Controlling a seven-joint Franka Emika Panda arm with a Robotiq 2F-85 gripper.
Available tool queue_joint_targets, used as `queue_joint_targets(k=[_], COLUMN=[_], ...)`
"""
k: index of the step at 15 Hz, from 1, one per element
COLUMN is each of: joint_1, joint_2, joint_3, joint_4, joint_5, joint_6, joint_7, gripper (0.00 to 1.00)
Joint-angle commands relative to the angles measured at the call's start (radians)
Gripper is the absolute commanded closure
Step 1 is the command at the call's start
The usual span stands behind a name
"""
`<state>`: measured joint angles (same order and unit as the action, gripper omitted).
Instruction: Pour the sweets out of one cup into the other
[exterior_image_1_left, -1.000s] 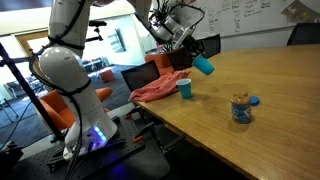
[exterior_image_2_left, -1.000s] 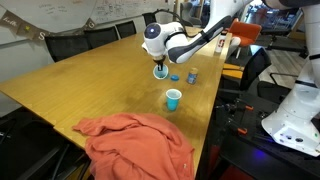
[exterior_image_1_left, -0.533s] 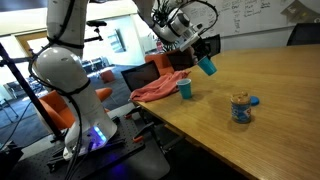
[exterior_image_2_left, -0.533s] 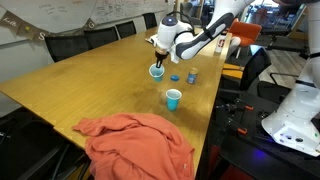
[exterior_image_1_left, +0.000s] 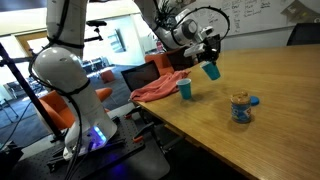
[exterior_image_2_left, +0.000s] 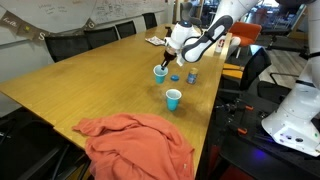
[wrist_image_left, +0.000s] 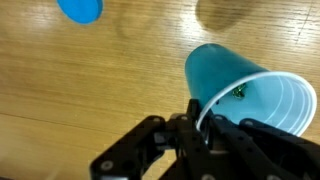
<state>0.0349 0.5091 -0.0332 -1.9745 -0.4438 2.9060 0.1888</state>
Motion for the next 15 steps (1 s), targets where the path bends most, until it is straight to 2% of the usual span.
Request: queue_joint_targets(k=[1,5,11,15], joint_1=[-0.005,0.002,0.006,-0.010], joint_2=[-0.021,-0.008,0.039,0.071], joint_3=[-0.014,-0.040,-0.084,-0.080], joint_4=[-0.048,-0.047,-0.041,-0.041], joint_5=[0.145,0.259,0.338,0.385], joint_6=[0.011,-0.016,-0.025,-0.031], joint_7=[-0.047,-0.036,-0.017,-0.027], gripper=[0.99,0.99,0.99,0.99])
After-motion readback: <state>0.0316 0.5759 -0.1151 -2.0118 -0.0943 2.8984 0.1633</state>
